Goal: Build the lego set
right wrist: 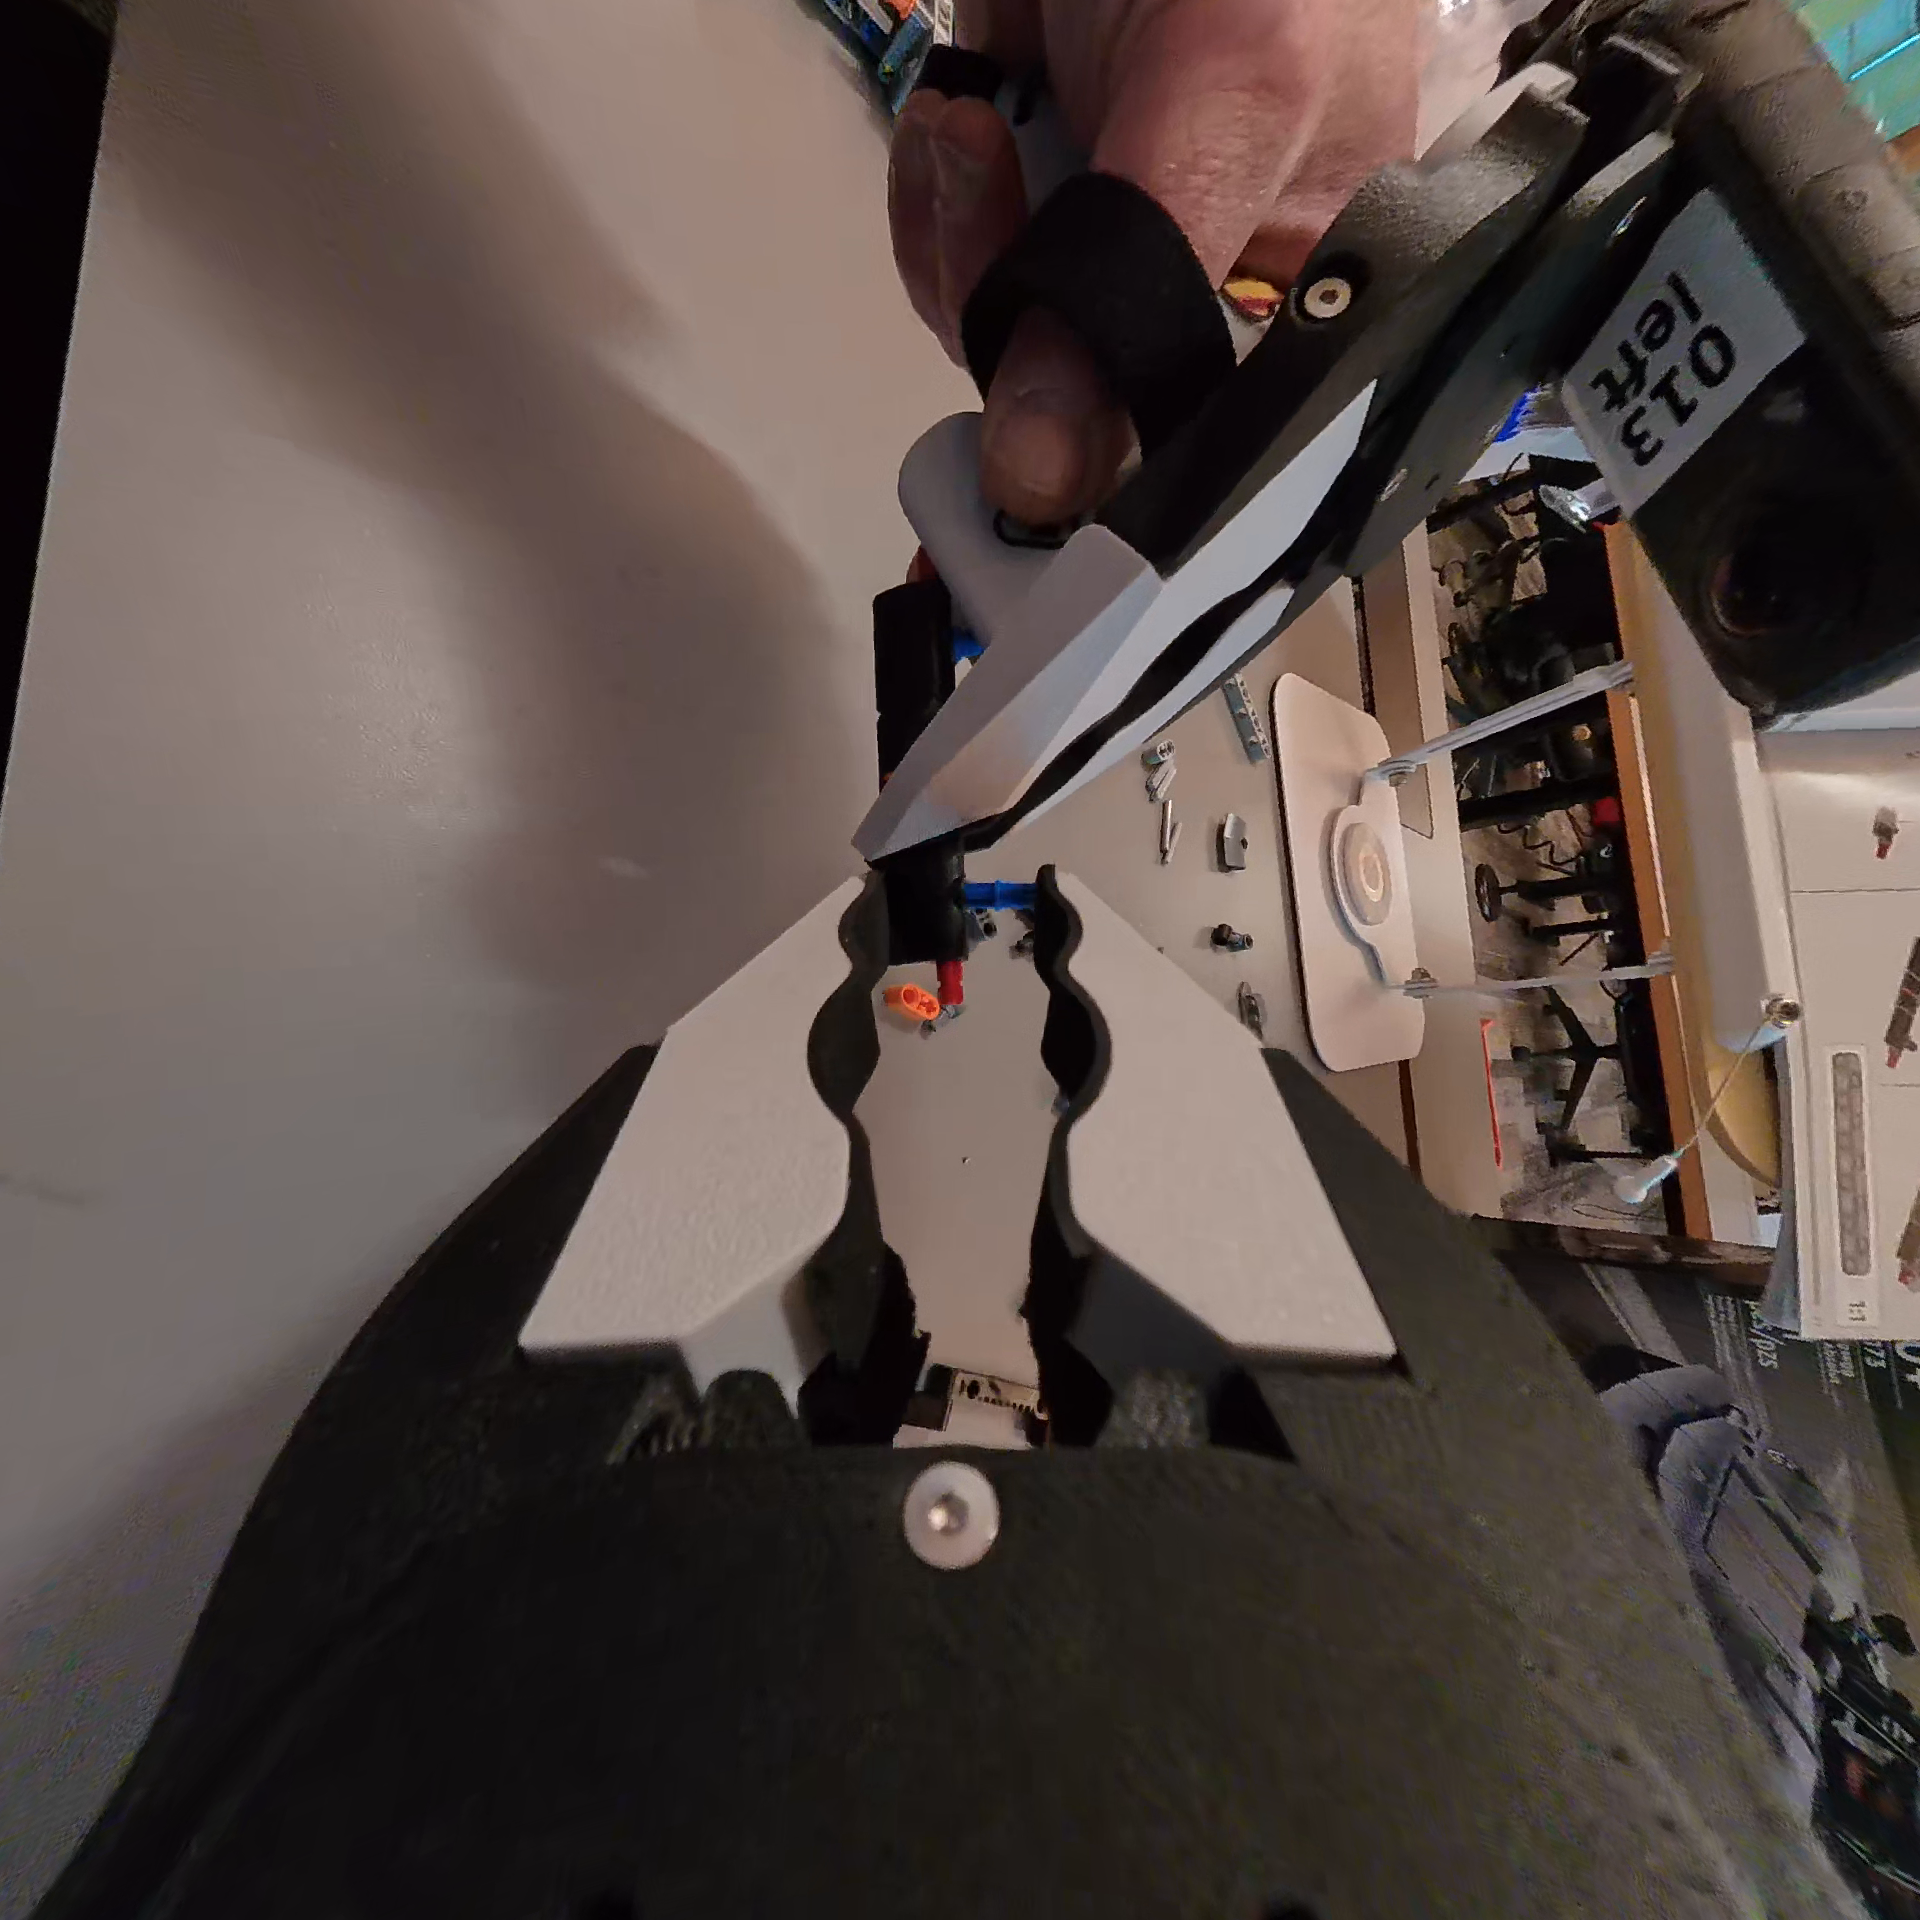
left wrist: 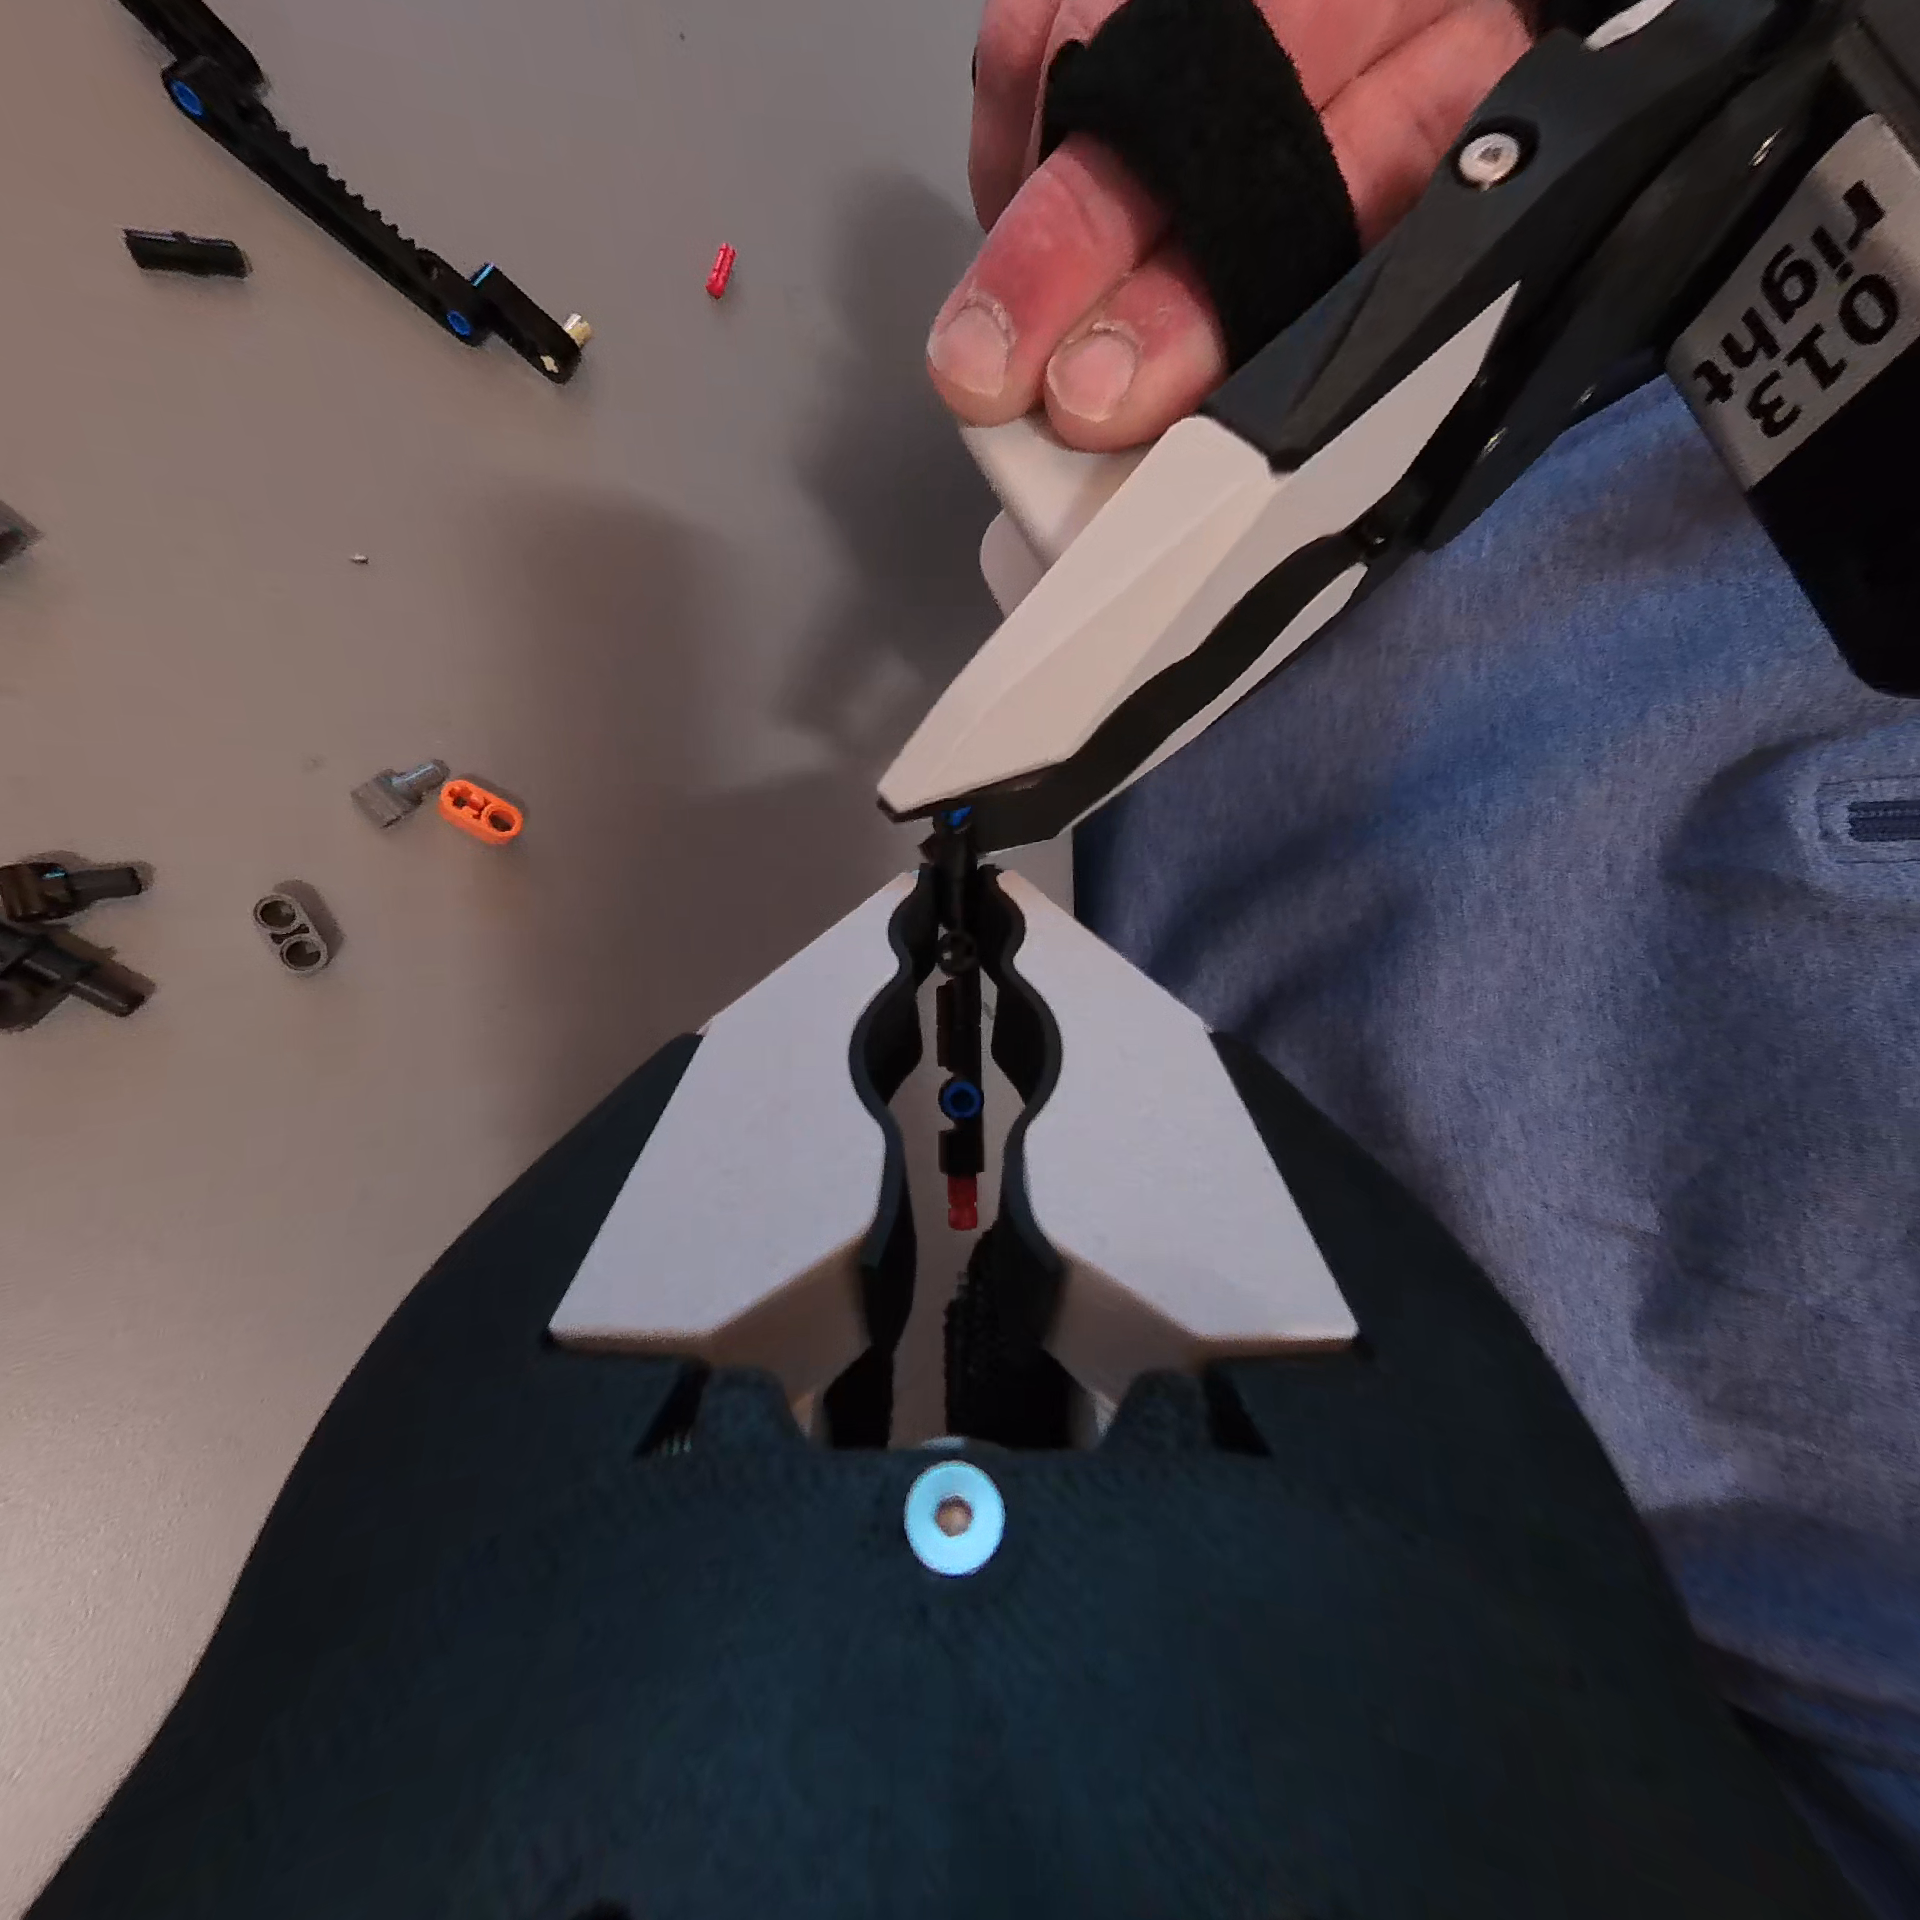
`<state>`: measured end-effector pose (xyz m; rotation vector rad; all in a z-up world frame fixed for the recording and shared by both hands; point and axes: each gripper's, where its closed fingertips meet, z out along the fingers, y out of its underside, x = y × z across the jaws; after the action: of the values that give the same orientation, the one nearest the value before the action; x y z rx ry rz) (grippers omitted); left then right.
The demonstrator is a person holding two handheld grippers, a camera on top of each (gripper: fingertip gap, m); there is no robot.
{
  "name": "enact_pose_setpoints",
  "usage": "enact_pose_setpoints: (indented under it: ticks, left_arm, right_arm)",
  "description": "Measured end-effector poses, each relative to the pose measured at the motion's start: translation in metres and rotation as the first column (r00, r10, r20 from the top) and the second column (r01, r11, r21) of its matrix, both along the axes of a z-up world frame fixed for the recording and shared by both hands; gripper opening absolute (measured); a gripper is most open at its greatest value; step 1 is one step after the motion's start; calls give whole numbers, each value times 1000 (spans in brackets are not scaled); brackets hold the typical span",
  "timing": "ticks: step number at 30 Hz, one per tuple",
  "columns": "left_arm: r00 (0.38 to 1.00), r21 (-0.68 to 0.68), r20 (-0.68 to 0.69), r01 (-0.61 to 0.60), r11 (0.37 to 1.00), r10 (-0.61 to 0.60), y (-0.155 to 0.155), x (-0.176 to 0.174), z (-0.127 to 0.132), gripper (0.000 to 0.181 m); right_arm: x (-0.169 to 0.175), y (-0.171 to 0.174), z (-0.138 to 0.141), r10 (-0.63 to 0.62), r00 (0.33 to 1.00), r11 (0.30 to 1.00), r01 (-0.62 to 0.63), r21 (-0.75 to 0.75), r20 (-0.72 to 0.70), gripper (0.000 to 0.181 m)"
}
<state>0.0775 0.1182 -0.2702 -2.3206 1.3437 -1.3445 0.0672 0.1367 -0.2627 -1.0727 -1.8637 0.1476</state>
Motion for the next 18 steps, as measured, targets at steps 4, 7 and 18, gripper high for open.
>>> enact_pose_setpoints:
  ticks: [4, 7, 18]
  left_arm:
    - [1000, 5, -15, 2, 1000, -2, -1, 1, -1, 5]
    - [1000, 1, -18, 3, 1000, -3, -2, 1, -1, 5]
    - [1000, -28, -5, 4, 1000, -4, -3, 3, 1, 5]
  right_arm:
    - [0, 0, -1, -3, 1000, 1000, 3, -13, 13, 25]
    - [0, 0, -1, -1, 1000, 1000, 1, 0, 17, 25]
    - [2, -2, 0, 14, 999, 995, -18, 96, 42, 20]
